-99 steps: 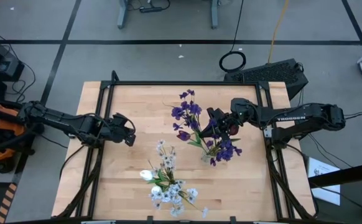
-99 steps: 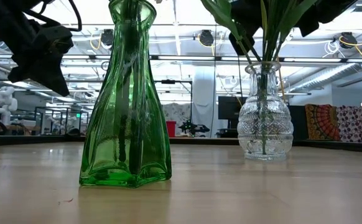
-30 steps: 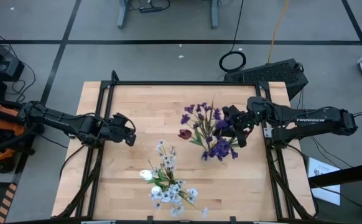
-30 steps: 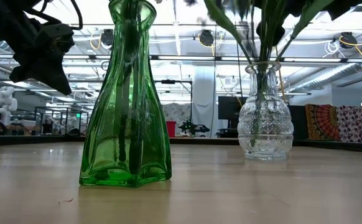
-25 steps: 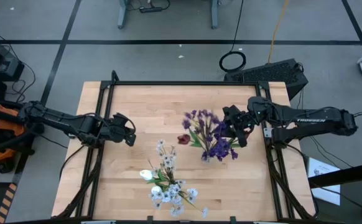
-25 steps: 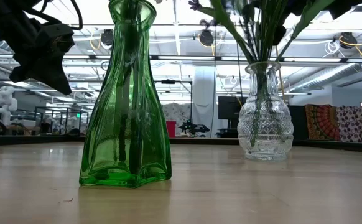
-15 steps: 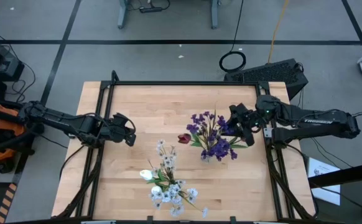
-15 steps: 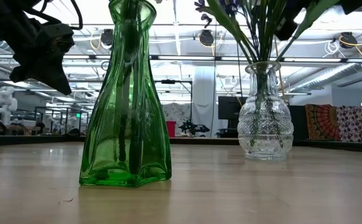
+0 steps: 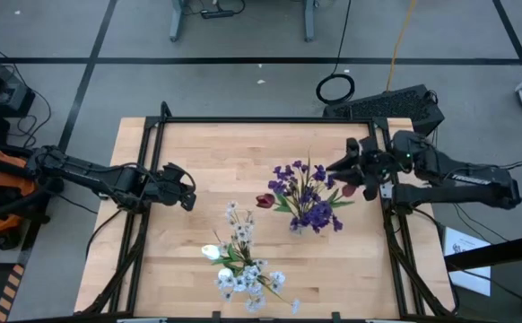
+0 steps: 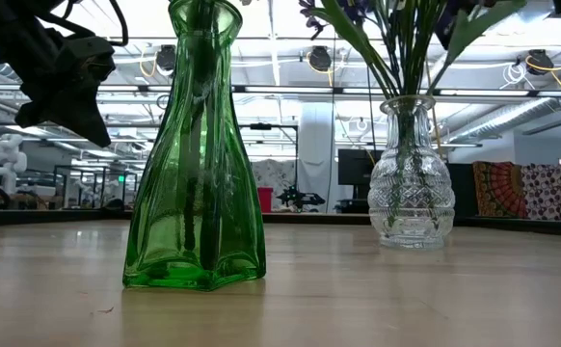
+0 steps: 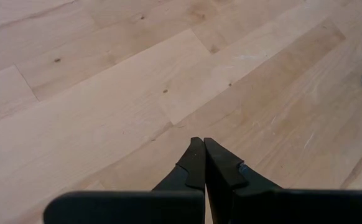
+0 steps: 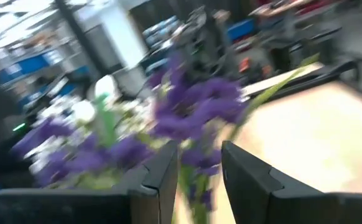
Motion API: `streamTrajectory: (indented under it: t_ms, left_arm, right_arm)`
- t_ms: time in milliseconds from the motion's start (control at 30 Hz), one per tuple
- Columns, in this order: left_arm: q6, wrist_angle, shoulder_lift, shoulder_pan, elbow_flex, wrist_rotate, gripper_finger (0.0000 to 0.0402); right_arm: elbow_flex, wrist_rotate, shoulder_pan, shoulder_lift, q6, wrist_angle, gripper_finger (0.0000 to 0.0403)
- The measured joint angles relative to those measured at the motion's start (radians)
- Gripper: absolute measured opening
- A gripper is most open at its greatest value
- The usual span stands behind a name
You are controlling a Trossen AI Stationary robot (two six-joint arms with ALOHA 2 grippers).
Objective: Sort flowers into vase by color
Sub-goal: Put the violet flowers into the transparent vase, then return to Home Position
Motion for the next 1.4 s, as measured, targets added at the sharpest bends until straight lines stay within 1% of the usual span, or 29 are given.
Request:
streamTrajectory:
  t_ms: [133,267,367,433,533,633,733,767,833,933,1067,1133,1200,1267,1333,1400]
  left_arm:
    - [0.041,0.000,0.000,0.000,0.000,0.000,0.0000]
    - [0.176,0.000,0.000,0.000,0.000,-0.005,0.0000]
    - [0.264,0.001,0.000,0.000,0.000,-0.026,0.0000]
    - [0.268,0.001,0.000,0.000,0.000,-0.049,0.0000]
    - [0.270,0.000,0.000,0.001,0.000,-0.089,0.0000]
    - [0.296,-0.001,0.000,0.001,0.000,-0.137,0.0000]
    - [0.327,-0.003,0.000,0.001,0.000,-0.191,0.0000]
    - [0.347,-0.003,0.000,0.001,0.000,-0.201,0.0000]
    - [0.393,-0.006,0.000,0.001,0.000,-0.203,0.0000]
    - [0.406,-0.030,0.000,0.001,0.000,-0.198,0.0000]
    - [0.393,-0.056,0.005,0.001,-0.001,-0.226,0.0000]
    - [0.394,-0.058,0.013,0.001,-0.001,-0.249,0.0000]
    - [0.435,-0.060,0.025,0.001,-0.001,-0.269,0.0000]
    - [0.513,-0.058,0.038,0.001,-0.001,-0.269,0.0000]
    - [0.566,-0.039,0.044,0.001,-0.001,-0.254,0.0000]
    - [0.611,0.026,0.043,0.001,-0.019,-0.223,0.0000]
  right_arm:
    - [0.000,0.138,-0.009,-0.036,0.000,0.000,0.0114]
    - [0.000,0.310,-0.014,-0.075,-0.011,0.001,0.0114]
    - [0.000,0.444,-0.014,-0.105,-0.077,0.000,0.0114]
    - [0.000,0.536,-0.014,-0.125,-0.110,0.000,0.0114]
    - [0.000,0.659,-0.014,-0.140,-0.116,-0.027,0.0109]
    - [0.000,0.764,-0.013,-0.139,-0.109,-0.169,0.0077]
    - [0.000,0.865,-0.013,-0.103,-0.021,-0.381,0.0021]
    - [-0.005,0.883,-0.014,-0.086,0.006,-0.432,0.0011]
    - [-0.033,0.888,-0.012,-0.057,0.032,-0.451,0.0009]
    - [-0.105,0.871,-0.009,-0.029,0.031,-0.398,0.0004]
    - [-0.187,0.811,-0.011,0.013,0.034,-0.442,0.0004]
    - [-0.212,0.780,-0.011,0.031,0.096,-0.453,0.0004]
    - [-0.237,0.770,-0.008,0.047,0.139,-0.435,0.0002]
    - [-0.269,0.748,0.002,0.057,0.115,-0.373,0.0001]
    - [-0.304,0.713,0.008,0.060,0.079,-0.257,0.0001]
    - [-0.347,0.679,0.010,0.060,0.063,-0.135,0.0001]
